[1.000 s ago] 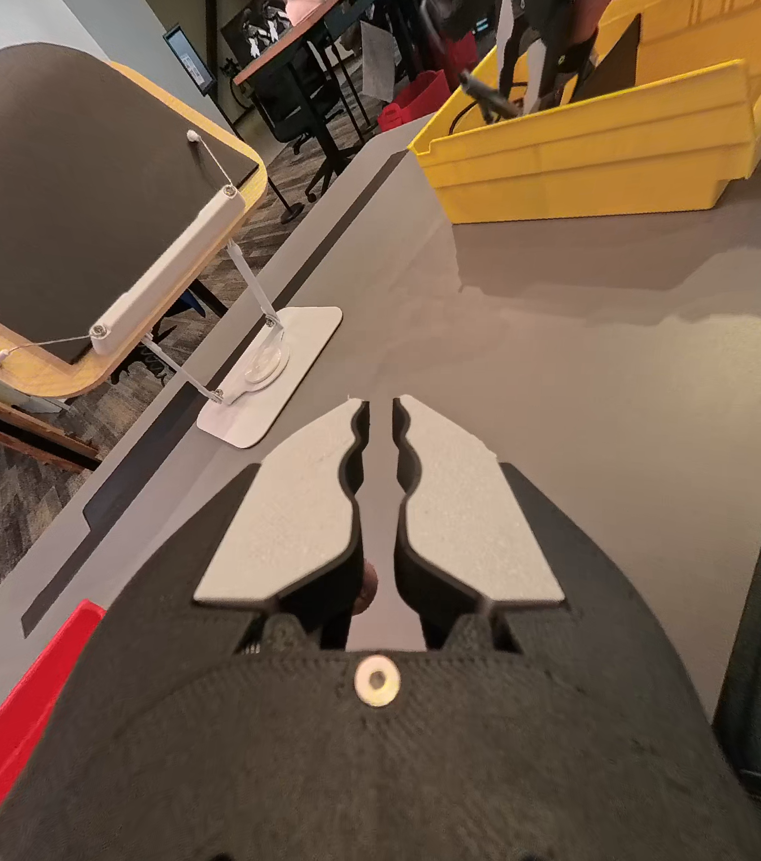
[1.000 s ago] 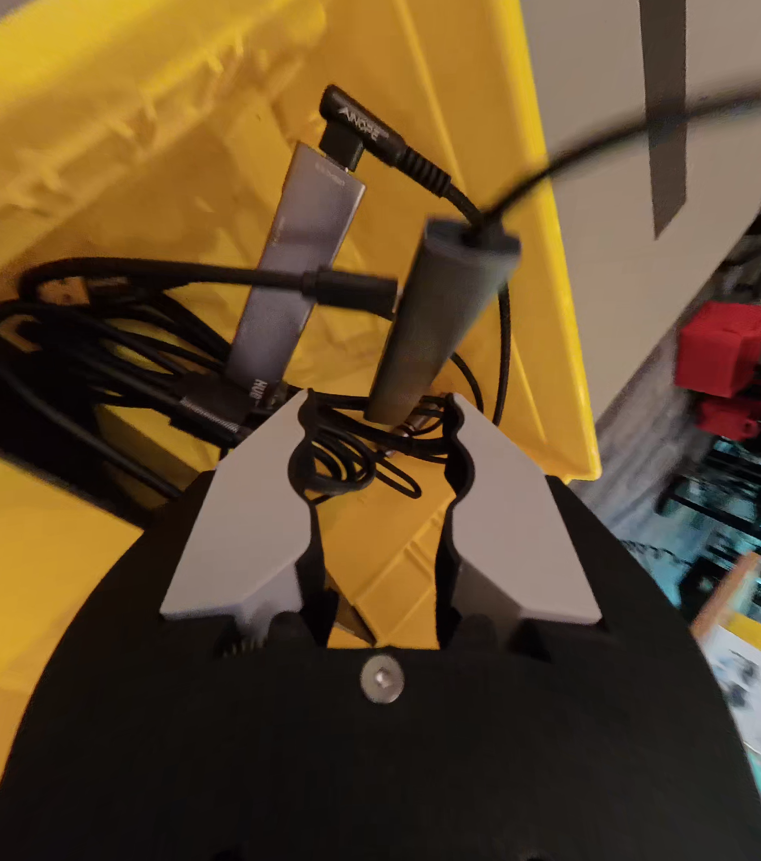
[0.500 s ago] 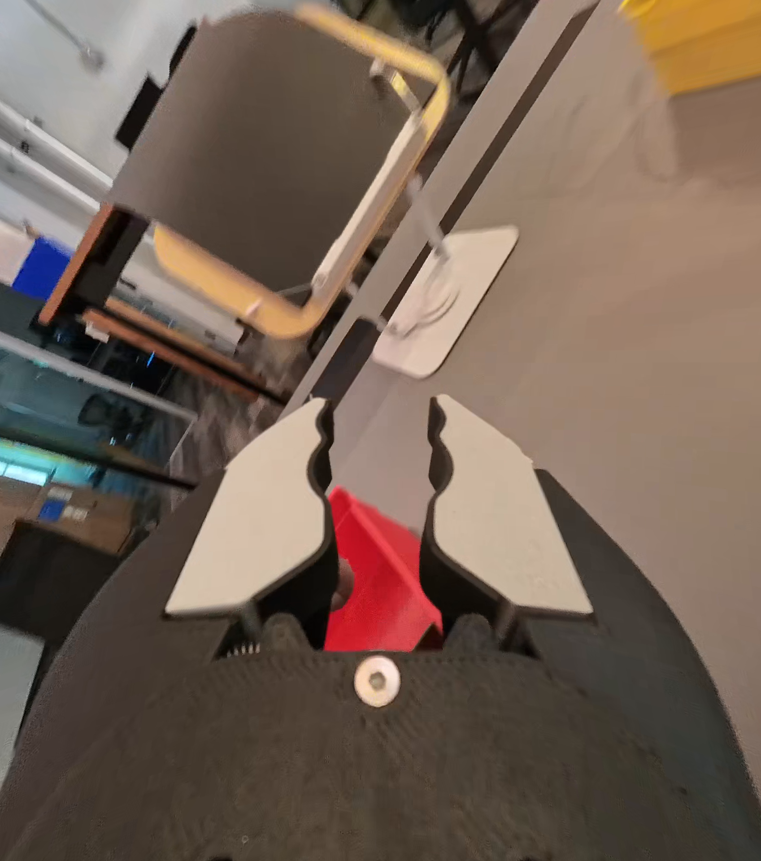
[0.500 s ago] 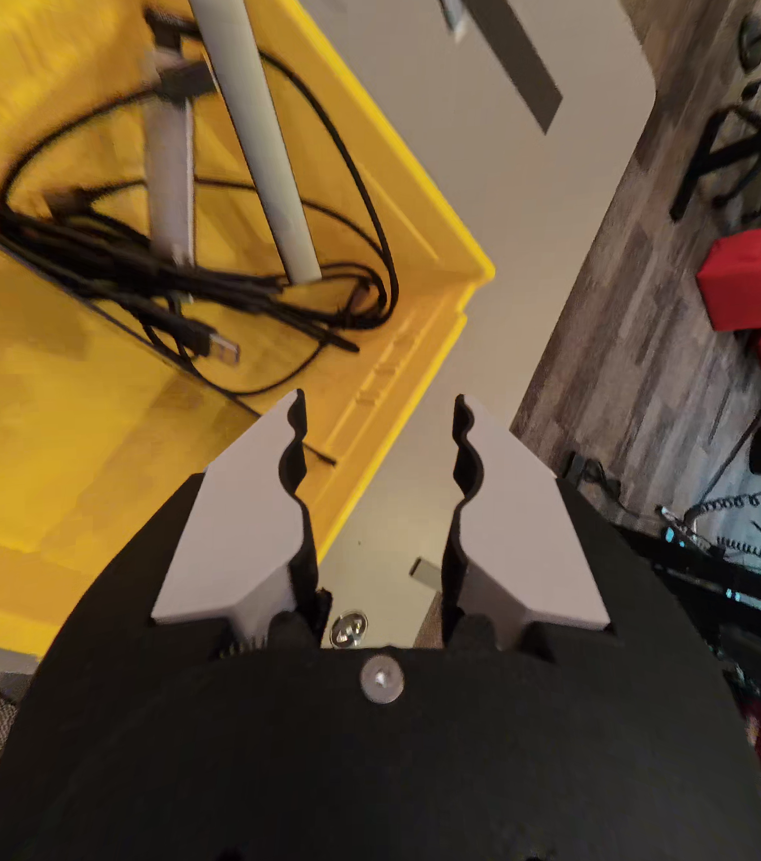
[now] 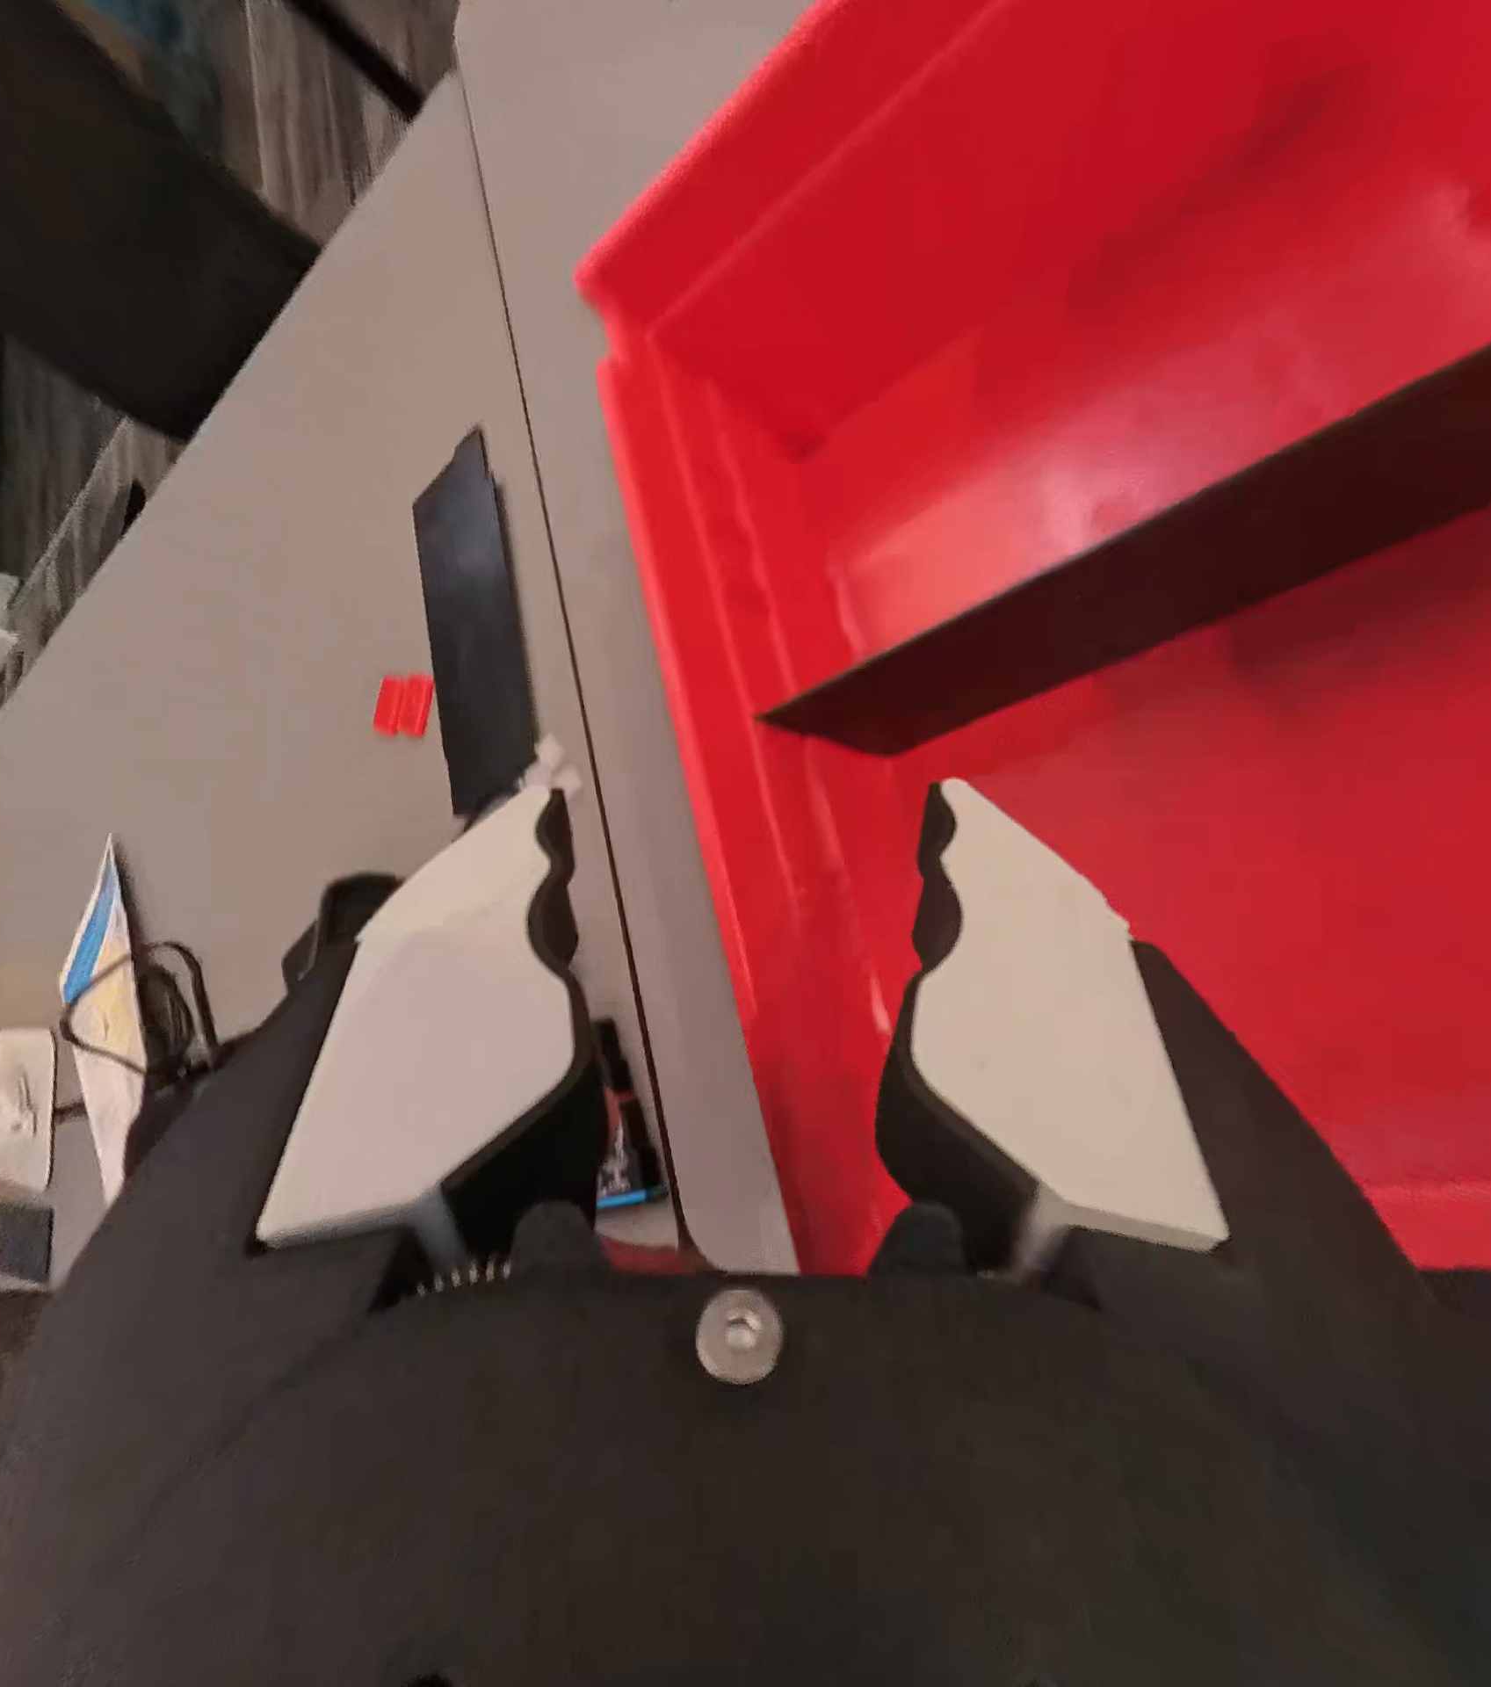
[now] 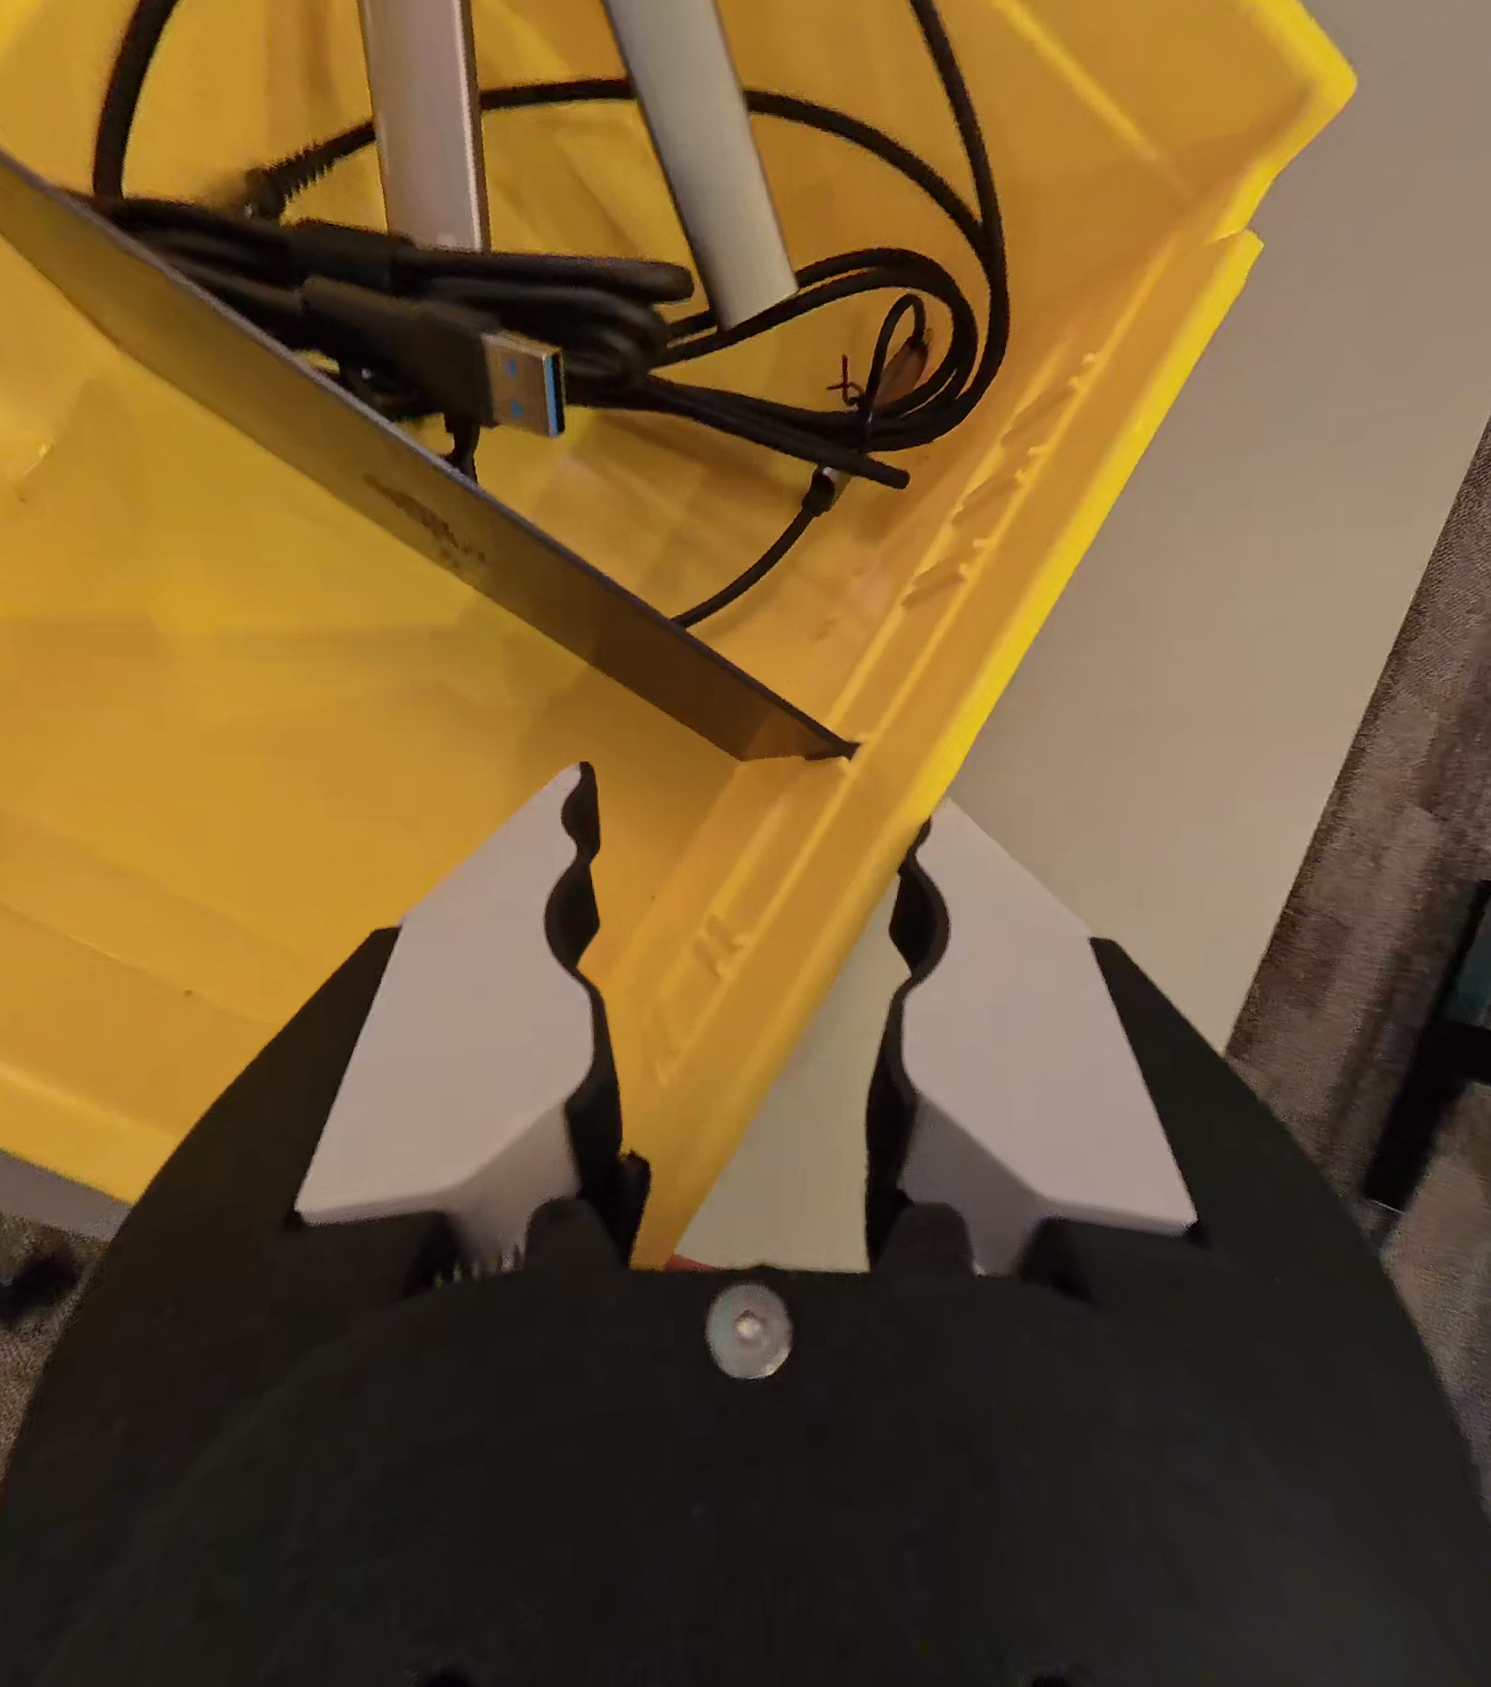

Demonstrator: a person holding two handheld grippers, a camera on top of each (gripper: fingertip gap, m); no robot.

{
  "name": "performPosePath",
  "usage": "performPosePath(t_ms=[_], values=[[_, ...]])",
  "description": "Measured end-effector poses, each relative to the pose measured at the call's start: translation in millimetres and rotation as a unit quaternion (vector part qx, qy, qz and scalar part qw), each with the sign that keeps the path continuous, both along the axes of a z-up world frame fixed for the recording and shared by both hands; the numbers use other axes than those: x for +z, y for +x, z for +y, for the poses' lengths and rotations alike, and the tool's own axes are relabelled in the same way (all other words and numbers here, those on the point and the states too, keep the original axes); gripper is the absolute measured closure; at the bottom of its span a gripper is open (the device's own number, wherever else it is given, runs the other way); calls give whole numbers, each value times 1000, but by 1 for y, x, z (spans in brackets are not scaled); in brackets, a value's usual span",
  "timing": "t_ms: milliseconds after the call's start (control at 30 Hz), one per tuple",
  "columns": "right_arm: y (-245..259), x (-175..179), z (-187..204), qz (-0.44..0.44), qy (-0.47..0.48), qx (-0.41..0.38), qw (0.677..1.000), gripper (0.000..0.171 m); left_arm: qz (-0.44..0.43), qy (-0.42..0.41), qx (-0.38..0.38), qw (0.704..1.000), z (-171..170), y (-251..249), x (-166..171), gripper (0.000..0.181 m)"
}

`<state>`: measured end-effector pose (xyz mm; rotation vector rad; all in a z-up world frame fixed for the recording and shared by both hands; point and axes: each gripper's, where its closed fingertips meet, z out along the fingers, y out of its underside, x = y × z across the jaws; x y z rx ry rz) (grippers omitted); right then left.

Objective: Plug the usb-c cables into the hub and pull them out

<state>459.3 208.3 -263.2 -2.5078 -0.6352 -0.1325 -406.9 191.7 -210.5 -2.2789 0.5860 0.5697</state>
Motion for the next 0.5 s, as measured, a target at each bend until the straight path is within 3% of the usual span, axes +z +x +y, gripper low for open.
performPosePath(t_ms=[200, 300, 367, 500], values=[[-19, 4, 7, 83, 47, -22, 995, 104, -20, -44, 37, 998, -21, -29, -44, 108], [-38, 6, 7, 129, 69, -17, 989, 99, -59, -64, 43, 995, -24, -31, -62, 136], [-52, 5, 6, 126, 95, -3, 987, 102, -104, -51, 45, 992, -22, -30, -62, 150], [-92, 6, 6, 159, 136, 4, 978, 89, -205, -33, 47, 977, -21, -22, -60, 170]])
